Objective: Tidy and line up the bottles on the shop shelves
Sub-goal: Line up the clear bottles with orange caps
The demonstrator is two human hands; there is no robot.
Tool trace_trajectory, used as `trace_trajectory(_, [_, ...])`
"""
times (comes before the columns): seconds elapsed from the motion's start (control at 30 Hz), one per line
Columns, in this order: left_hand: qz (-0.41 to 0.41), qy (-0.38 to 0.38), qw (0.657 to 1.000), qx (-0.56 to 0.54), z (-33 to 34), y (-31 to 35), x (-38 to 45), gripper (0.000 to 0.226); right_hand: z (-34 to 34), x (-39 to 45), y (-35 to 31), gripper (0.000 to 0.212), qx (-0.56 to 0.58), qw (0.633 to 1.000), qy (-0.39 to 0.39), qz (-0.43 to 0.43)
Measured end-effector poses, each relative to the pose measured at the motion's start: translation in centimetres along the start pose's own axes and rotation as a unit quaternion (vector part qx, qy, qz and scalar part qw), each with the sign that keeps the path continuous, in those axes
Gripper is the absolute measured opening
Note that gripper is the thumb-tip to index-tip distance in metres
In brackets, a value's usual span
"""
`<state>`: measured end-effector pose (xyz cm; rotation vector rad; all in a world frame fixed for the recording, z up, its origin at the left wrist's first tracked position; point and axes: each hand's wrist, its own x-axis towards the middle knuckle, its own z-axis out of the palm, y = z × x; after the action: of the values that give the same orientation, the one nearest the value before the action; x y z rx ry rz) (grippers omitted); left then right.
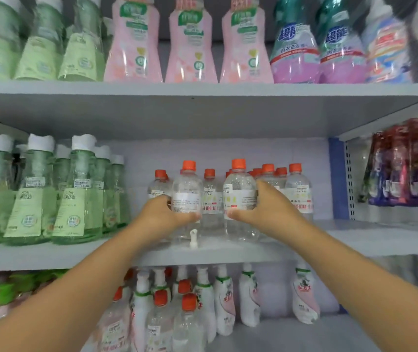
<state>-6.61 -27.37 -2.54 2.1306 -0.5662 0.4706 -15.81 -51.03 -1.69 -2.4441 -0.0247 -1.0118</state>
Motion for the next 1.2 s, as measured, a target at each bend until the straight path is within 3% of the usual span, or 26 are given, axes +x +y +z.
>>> trace_trajectory(0.07, [-0.001, -0.047, 0.999, 0.001, 0.4, 0.2, 1.3, 0.050, 0.2, 1.3, 0.0, 0.117, -0.126, 0.991, 0.034, -0.025])
trace_trajectory(0.13, [-0.005, -0.080, 0.996, 0.026, 0.8, 0.6, 2.3, 0.054, 0.2, 2.4, 0.0, 0.126, -0.188, 0.981, 0.036, -0.040])
trace_trajectory(0.33, [-0.018, -0.133, 0.981, 0.136, 1.7, 2.7, 5.0, 0.051, 0.1, 4.7, 0.7, 0.102, -0.315, 0.946, 0.025, -0.077])
trace_trajectory(0.5, [-0.032, -0.143, 0.973, 0.176, 3.5, 3.3, 6.1, 0.067, 0.8, 5.9, 1.2, 0.099, -0.370, 0.923, 0.035, -0.095])
trace_trajectory(0.63, [0.012, -0.122, 0.977, 0.173, 4.1, 2.5, 6.0, 0.071, 0.5, 6.5, 1.9, 0.097, -0.383, 0.919, 0.011, -0.091])
trace_trajectory(0.7, [0.017, -0.113, 0.986, 0.122, 3.6, 1.7, 6.0, 0.064, 0.0, 6.9, 2.1, 0.092, -0.375, 0.922, 0.003, -0.095])
trace_trajectory(0.8, [0.005, -0.124, 0.992, 0.019, 3.4, 0.9, 6.6, 0.047, -1.8, 8.7, 1.7, 0.084, -0.249, 0.965, 0.027, -0.074])
trace_trajectory(0.93, [0.000, -0.123, 0.991, -0.047, 3.8, 0.7, 6.8, 0.048, -2.9, 12.0, 1.2, 0.067, -0.149, 0.988, 0.007, -0.037])
trace_trajectory(1.1, [0.003, -0.095, 0.995, -0.013, 4.0, 0.8, 6.4, 0.070, -1.6, 13.9, 2.2, 0.036, -0.075, 0.996, -0.031, -0.049])
trace_trajectory(1.2, [0.011, -0.097, 0.995, -0.028, 4.1, 0.8, 6.3, 0.059, -1.6, 14.5, 2.6, 0.031, -0.075, 0.995, -0.030, -0.064])
